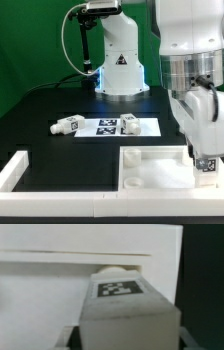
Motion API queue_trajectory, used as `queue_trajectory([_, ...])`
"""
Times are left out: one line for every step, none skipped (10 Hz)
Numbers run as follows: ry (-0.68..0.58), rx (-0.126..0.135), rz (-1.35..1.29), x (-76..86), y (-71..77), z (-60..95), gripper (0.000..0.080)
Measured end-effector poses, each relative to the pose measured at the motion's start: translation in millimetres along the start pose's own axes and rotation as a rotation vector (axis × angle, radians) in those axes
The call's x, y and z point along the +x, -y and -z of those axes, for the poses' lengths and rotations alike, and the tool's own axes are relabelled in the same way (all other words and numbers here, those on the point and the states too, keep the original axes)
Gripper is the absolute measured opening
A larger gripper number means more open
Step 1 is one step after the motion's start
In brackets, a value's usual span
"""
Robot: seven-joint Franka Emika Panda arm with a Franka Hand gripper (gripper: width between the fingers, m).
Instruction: Assemble one leg
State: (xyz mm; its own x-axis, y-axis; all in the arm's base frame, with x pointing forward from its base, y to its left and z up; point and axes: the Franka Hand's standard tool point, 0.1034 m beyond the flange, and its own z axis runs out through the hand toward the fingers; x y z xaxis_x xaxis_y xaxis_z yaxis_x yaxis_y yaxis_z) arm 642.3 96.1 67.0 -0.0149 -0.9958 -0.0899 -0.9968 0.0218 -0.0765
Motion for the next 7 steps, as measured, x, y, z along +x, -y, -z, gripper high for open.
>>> queue_trajectory([0.0,0.0,0.0,0.1,-0.2,-0.5,0.0465])
queue_trajectory([-0.008,-0.001,0.117,-0.1,-0.2,-0.8,0.0465])
queue_trajectory([-0.014,0.004,0.344,-6.5,-0.2,-2.8,0.06])
queue_trajectory([-0.012,0.02,0.531,-16.9,0.3,-5.3,0.0638])
queue_trajectory([-0.006,0.017,0.62,-21.5,-1.1,-5.1,0.0638])
queue_trajectory([-0.008,0.017,0.693,-19.3,-0.7,-5.3,0.0646])
queue_trajectory([-0.009,0.016,0.755,-18.5,-0.7,-5.6,0.0649])
